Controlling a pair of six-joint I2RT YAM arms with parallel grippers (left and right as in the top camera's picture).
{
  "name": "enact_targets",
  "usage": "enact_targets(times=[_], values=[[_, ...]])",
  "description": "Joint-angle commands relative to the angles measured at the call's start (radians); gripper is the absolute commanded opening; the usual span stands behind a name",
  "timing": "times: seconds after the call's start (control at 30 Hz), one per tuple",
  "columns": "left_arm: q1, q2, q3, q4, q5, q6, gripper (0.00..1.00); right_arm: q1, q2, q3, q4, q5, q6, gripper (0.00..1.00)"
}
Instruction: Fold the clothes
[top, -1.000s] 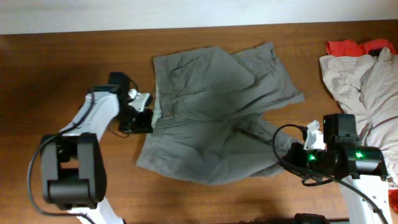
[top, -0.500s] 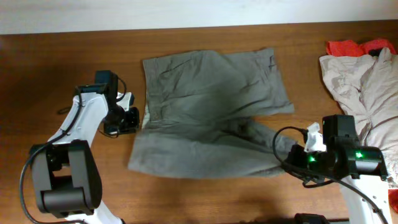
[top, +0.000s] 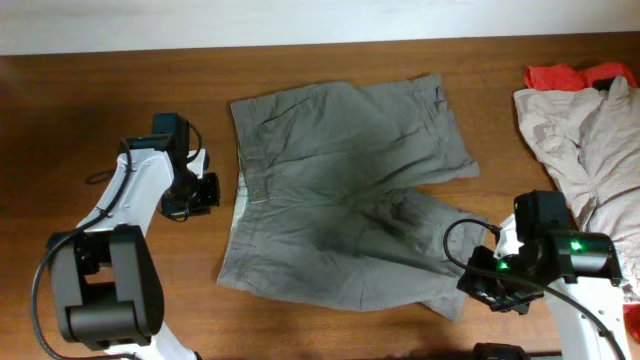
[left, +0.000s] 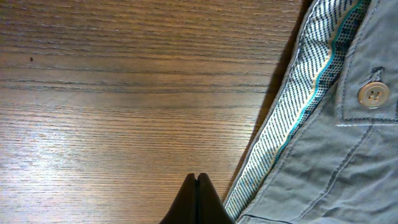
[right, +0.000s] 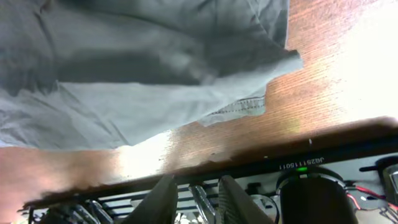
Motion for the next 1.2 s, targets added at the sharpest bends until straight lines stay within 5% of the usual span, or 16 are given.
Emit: enact_targets(times=[0.0,0.13,0.23,0.33,0.43,0.57,0.63,0.93,1.0,1.1,1.17], values=[[0.003,-0.020,0.016,0.003,0.019,-0.017,0.11,0.006,0.009,0.008,0.000,0.017,0.010,0.27],[-0.013,-0.020,0.016,0.038,0.130,0.055,0.30,0.006,0.033,0.003,0.023,0.039,0.011,0.36],[-0.042,-0.020,0.016,0.081,0.202,0.126,0.30,0.006,0.065,-0.031,0.114,0.041,0.012,0.35],[-0.095,-0.020,0.016,0.124,0.208,0.188,0.24,0.006,0.124,-0.042,0.259,0.046,0.019,0.18],[-0.150,-0.020,0.016,0.150,0.207,0.243,0.20,0.006,0.191,-0.042,0.404,0.042,0.034,0.16],[-0.212,-0.019,0.015,0.156,0.198,0.277,0.22,0.006,0.306,-0.042,0.488,0.046,0.031,0.48],[-0.235,-0.019,0.011,0.148,0.196,0.277,0.26,0.006,0.377,-0.042,0.495,0.066,0.021,0.55],[-0.269,-0.019,-0.079,0.170,0.200,0.222,0.27,0.006,0.633,-0.042,0.550,0.127,-0.031,0.66],[-0.269,-0.019,-0.102,0.192,0.200,0.204,0.27,0.006,0.663,-0.042,0.594,0.127,-0.031,0.57],[-0.269,-0.019,-0.136,0.216,0.200,0.204,0.27,0.005,0.674,-0.042,0.688,0.127,-0.030,0.16],[-0.269,-0.019,-0.163,0.239,0.200,0.204,0.27,0.005,0.671,-0.031,0.766,0.127,-0.026,0.04]])
